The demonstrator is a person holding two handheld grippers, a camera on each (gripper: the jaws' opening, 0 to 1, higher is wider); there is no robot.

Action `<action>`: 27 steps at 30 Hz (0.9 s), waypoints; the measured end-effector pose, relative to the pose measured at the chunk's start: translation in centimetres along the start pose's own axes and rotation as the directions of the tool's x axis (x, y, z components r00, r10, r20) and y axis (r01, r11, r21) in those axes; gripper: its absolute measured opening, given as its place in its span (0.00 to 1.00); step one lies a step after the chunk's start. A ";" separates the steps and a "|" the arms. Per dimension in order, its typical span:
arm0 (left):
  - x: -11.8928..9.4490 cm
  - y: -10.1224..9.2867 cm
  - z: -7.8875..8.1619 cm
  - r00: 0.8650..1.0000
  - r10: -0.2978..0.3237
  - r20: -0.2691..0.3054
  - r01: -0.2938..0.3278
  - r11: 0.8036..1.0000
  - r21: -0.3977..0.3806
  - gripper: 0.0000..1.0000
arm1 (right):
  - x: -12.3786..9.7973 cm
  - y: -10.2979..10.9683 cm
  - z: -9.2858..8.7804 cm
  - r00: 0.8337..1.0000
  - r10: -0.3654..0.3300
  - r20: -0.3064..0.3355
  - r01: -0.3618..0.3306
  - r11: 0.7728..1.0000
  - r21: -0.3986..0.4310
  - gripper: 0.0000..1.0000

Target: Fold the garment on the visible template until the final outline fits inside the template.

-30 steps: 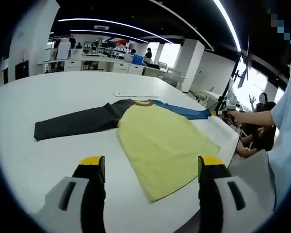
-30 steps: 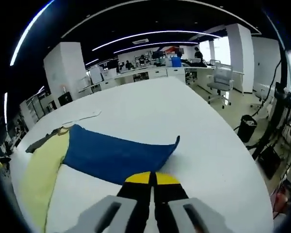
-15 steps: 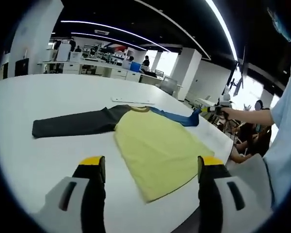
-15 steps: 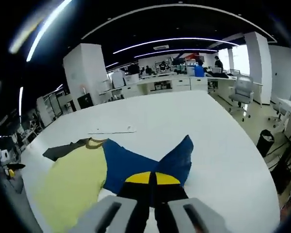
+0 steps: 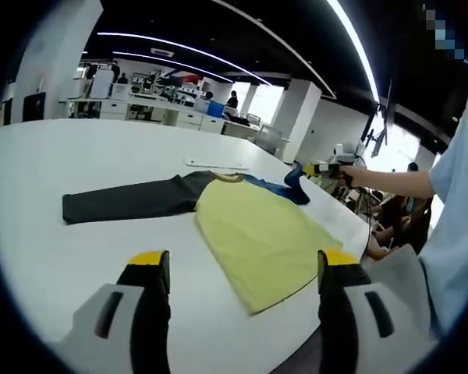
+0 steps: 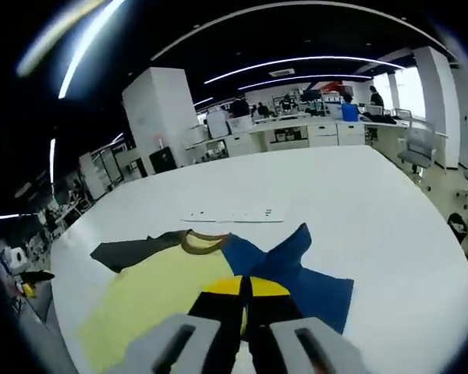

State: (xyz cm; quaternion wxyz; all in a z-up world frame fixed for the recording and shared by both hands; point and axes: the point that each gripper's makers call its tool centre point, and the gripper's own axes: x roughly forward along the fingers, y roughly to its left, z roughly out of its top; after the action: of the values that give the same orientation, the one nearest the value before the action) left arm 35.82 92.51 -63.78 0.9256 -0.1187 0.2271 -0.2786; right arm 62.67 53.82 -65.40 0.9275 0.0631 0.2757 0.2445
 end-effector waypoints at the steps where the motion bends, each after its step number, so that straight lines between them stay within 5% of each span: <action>1: -0.1 0.3 -0.1 1.000 -0.004 -0.003 0.004 1.000 0.001 0.75 | 0.4 0.5 0.0 1.000 0.005 0.000 -0.005 1.000 0.000 0.00; 18: 0.1 2.6 -0.9 0.998 -0.060 -0.025 0.060 0.998 -0.029 0.71 | 7.6 13.8 1.1 0.986 0.165 -0.005 -0.165 0.986 0.010 0.00; 27: 1.3 2.6 -0.5 0.995 -0.096 -0.024 0.096 0.995 -0.030 0.71 | 10.6 19.3 -0.1 0.971 0.234 -0.041 -0.234 0.972 -0.005 0.00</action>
State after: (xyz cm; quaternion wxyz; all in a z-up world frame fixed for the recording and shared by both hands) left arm 37.75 93.80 -65.62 0.9064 -0.1392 0.2367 -0.3209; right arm 62.25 75.87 -65.76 0.8868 0.0855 0.2837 0.3547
